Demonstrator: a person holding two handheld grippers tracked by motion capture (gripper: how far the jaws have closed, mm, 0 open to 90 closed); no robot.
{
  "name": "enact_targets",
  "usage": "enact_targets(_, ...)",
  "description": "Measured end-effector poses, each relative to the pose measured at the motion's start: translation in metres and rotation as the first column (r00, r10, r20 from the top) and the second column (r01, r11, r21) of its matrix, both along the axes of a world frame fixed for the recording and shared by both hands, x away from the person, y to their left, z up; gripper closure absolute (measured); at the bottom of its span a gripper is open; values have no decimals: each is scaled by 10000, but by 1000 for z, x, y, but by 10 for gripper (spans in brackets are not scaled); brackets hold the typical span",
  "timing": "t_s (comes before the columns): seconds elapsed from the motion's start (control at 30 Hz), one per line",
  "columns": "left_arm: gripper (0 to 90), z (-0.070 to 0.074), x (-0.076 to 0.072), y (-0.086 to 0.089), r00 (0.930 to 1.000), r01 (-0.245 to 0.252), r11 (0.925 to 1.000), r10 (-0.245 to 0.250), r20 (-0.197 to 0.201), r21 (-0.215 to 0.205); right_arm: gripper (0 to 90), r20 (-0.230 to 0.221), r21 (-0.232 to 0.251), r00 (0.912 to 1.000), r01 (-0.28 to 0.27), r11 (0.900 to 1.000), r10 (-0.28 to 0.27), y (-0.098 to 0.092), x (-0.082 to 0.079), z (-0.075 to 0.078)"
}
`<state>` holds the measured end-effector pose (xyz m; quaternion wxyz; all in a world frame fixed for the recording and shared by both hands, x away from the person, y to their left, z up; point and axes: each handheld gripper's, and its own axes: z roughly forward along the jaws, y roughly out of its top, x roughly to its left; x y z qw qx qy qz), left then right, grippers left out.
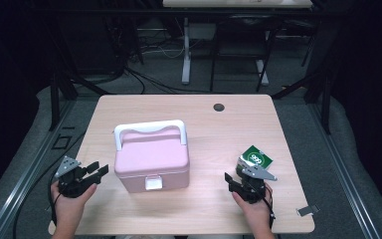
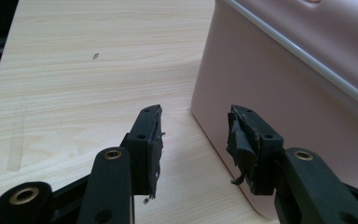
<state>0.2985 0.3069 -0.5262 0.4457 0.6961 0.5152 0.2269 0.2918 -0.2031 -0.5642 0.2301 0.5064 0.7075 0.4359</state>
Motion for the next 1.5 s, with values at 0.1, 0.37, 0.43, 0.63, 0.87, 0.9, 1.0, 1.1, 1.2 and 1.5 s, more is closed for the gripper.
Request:
enact_targets(0.1,545,0,1,-1,9999,-59,10000,59,-143,-27,492,19,35,9999,-122,9999,122,1,0,0)
enact_targets(0.37,544,-2,2,-6,9996,193,9998,-193,-217,-3,491,343,247,9990,278,9993,-286,1,-2,2)
enact_targets(0.43,544,-2,1,-8,9994,278,9996,-276,-190,91,495,46,544,9999,88,9985,-91,2,-1,2)
enact_targets(0.63,558,1,0,-10,9991,339,9990,-346,-242,-308,537,182,505,9995,-277,9983,268,12,-2,4)
enact_targets(0.87,580,0,2,-14,9988,409,9988,-416,-272,-284,526,365,263,9979,-542,9982,532,27,7,11)
enact_targets(0.9,580,0,3,-15,9986,417,9988,-425,-301,-269,535,346,377,9980,-537,9978,524,27,9,12)
enact_targets(1.0,583,-1,4,-16,9984,459,9986,-468,-331,-246,567,404,793,9976,-585,9951,555,30,15,14)
enact_targets(1.1,586,-1,7,-18,9978,547,9982,-555,-350,-238,578,371,877,9967,-754,9933,724,37,20,16)
enact_targets(1.2,596,1,8,-21,9973,638,9977,-646,-357,-229,581,408,947,9953,-913,9913,878,45,26,17)
enact_targets(1.5,641,4,10,-27,9964,774,9967,-782,-338,-234,594,422,975,9899,-1392,9855,1356,70,38,20)
